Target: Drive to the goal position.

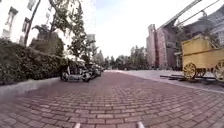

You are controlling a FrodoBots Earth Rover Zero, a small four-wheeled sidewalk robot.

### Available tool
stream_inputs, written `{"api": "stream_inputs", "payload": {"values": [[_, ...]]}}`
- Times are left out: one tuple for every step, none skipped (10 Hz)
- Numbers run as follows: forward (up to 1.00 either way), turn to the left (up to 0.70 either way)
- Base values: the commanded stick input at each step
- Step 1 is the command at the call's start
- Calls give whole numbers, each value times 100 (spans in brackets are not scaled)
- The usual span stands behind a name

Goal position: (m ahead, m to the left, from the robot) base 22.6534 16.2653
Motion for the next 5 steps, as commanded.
{"api": "stream_inputs", "payload": {"values": [[70,0],[70,0],[70,0],[70,0],[70,0]]}}
